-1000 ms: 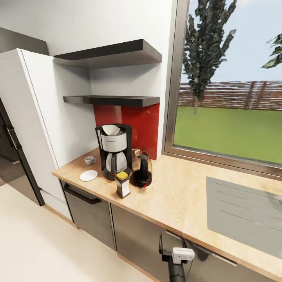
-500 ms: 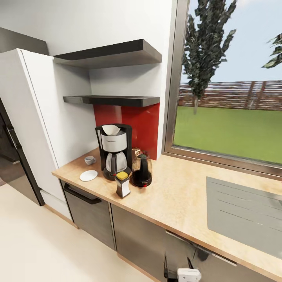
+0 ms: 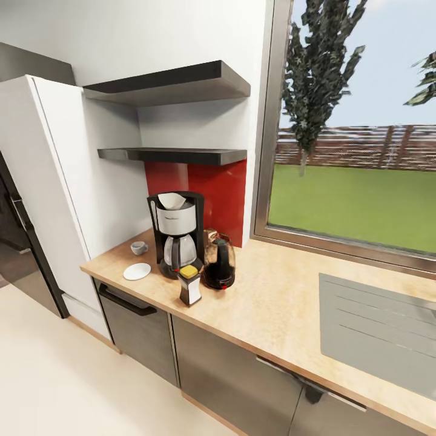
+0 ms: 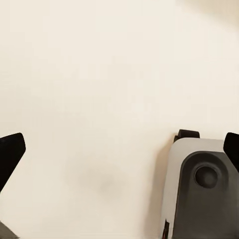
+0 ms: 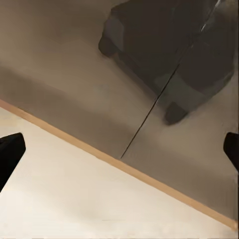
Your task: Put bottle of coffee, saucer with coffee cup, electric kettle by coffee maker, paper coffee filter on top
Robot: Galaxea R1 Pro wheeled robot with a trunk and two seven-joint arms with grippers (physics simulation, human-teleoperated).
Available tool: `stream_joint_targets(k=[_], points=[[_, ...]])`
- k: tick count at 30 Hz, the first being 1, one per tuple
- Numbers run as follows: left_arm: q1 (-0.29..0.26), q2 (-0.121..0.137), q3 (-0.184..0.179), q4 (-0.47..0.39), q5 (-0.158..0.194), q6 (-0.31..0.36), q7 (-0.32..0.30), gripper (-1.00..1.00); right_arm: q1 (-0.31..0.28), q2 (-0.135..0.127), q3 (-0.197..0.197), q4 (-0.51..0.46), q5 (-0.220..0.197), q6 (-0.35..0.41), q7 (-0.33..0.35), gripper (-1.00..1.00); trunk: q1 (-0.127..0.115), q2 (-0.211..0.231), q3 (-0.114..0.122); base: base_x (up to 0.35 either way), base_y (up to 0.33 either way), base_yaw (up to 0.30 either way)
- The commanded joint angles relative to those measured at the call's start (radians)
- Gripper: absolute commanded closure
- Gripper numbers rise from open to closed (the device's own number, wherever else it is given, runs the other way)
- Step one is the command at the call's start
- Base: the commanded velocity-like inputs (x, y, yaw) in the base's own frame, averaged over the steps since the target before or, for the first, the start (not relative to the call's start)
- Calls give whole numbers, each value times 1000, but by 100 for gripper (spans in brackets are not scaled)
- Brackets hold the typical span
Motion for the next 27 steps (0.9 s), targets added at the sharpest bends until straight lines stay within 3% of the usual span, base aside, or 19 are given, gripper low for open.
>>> stream_joint_targets(k=[1, 4, 6, 11, 14, 19, 27], points=[[-1, 0, 7, 12, -10, -4, 6, -100, 2, 0, 4, 0, -31, 103, -5, -100, 0, -1, 0, 0, 0, 0], [-1, -1, 9, 26, -9, -4, 7, -100, 4, 0, -10, -4, -114, 299, 22, -100, 0, -1, 0, 0, 0, 0], [-1, -3, 10, 30, -9, -3, 5, -100, 4, 0, -28, -8, -178, 418, 98, -100, 0, -1, 0, 0, 0, 0], [-2, -4, 7, 32, -10, 24, 3, -100, 5, 0, -87, -12, -307, 583, 326, -100, 0, -1, 0, 0, 0, 0], [-2, -4, 5, 32, -10, 68, 5, -100, 5, 0, -102, -12, -361, 636, 373, -100, 0, -1, 0, 0, 0, 0], [-2, 4, 2, 32, -12, 100, 5, -100, 5, 0, -109, -12, -388, 662, 391, -100, 0, -1, 0, 0, 0, 0], [1, 7, -5, 32, -16, 104, 4, -100, 5, -12, -110, -13, -393, 669, 393, -100, 0, -1, 0, 0, 0, 0]])
